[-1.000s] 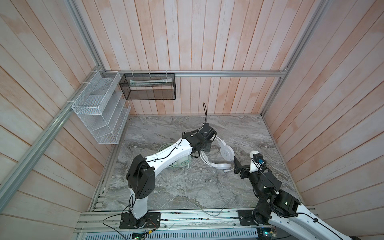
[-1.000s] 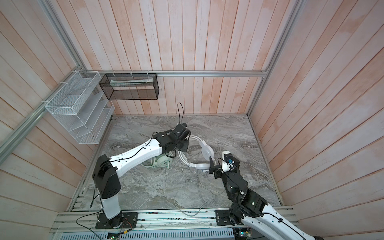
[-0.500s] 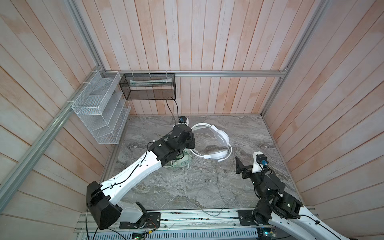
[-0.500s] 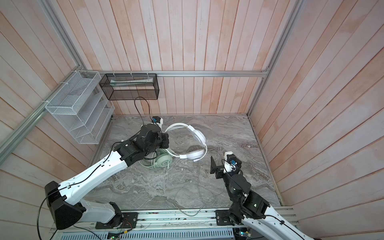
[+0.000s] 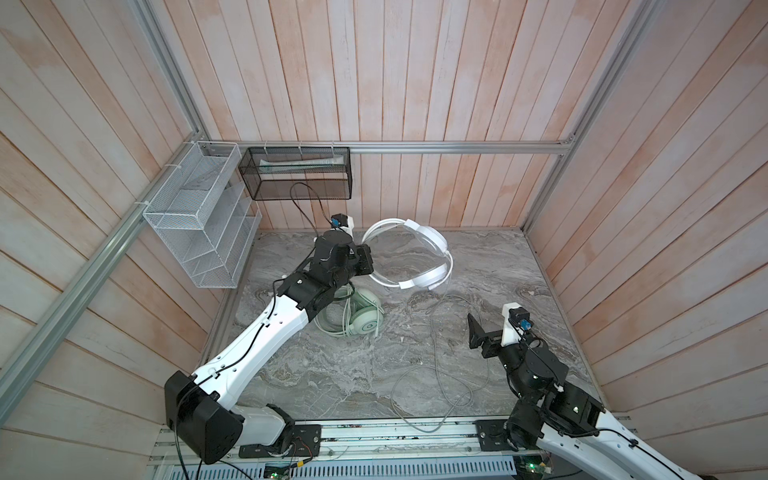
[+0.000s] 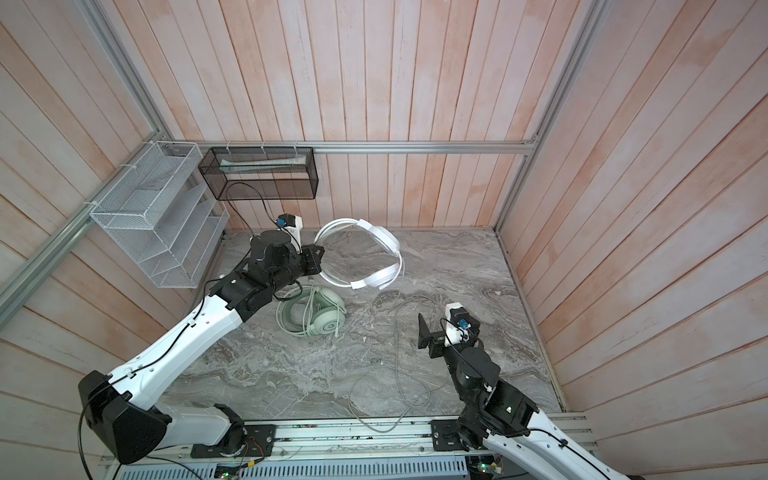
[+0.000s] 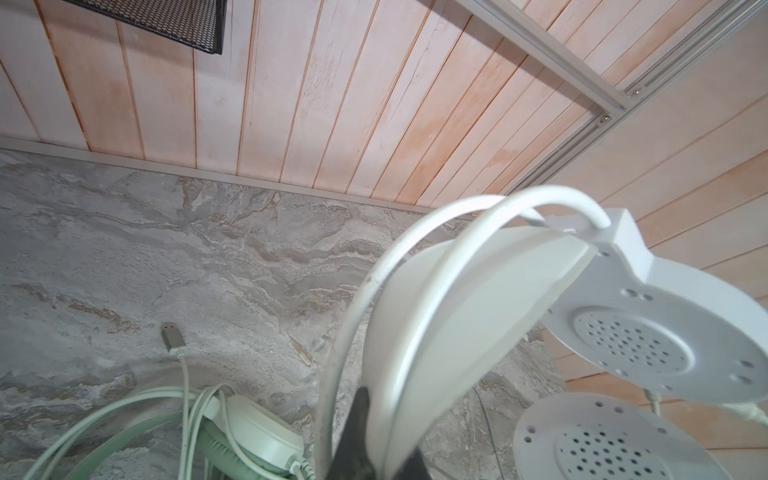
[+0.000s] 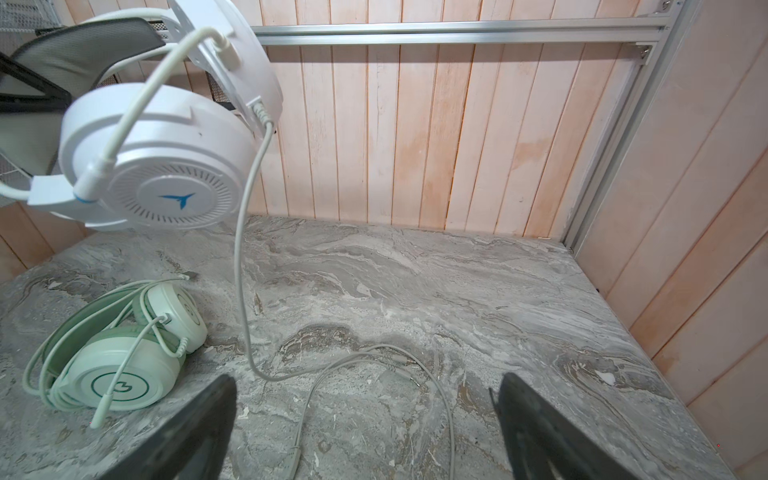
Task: Wrap the headphones
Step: 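Raise the white headset high with the left gripper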
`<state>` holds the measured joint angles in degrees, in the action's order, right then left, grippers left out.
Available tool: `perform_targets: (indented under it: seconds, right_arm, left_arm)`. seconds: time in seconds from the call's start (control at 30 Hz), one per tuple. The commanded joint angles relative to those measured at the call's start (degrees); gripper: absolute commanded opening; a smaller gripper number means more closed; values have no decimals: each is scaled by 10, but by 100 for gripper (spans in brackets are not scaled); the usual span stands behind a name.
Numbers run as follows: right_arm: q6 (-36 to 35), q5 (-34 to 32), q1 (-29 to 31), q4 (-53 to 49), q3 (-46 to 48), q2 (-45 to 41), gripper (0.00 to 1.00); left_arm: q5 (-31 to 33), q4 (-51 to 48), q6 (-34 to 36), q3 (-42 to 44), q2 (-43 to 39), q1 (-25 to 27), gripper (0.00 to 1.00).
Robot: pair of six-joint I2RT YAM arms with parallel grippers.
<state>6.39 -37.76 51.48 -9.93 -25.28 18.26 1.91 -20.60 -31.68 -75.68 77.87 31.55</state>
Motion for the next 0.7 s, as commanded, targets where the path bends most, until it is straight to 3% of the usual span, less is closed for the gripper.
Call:
perform_targets:
  seconds: [0.0, 0.23, 0.33, 0.47, 0.67]
  right_arm:
    - [-2, 18, -2, 2, -36, 20, 99]
    - [46, 17, -2, -25, -95, 68, 99]
    - [71, 46, -2, -7, -81, 76, 99]
    - [78, 109, -2, 90, -19, 69, 99]
    - [59, 144, -2, 212, 42, 79, 100]
  left_arm:
    - [-57, 44, -41, 8, -22, -12, 0]
    - [-53, 45, -59, 45, -63, -34, 0]
    - [-63, 52, -59, 57, -76, -36, 0]
    - [-97, 92, -94, 92, -99, -48, 0]
    - [-185, 125, -163, 128, -98, -119, 0]
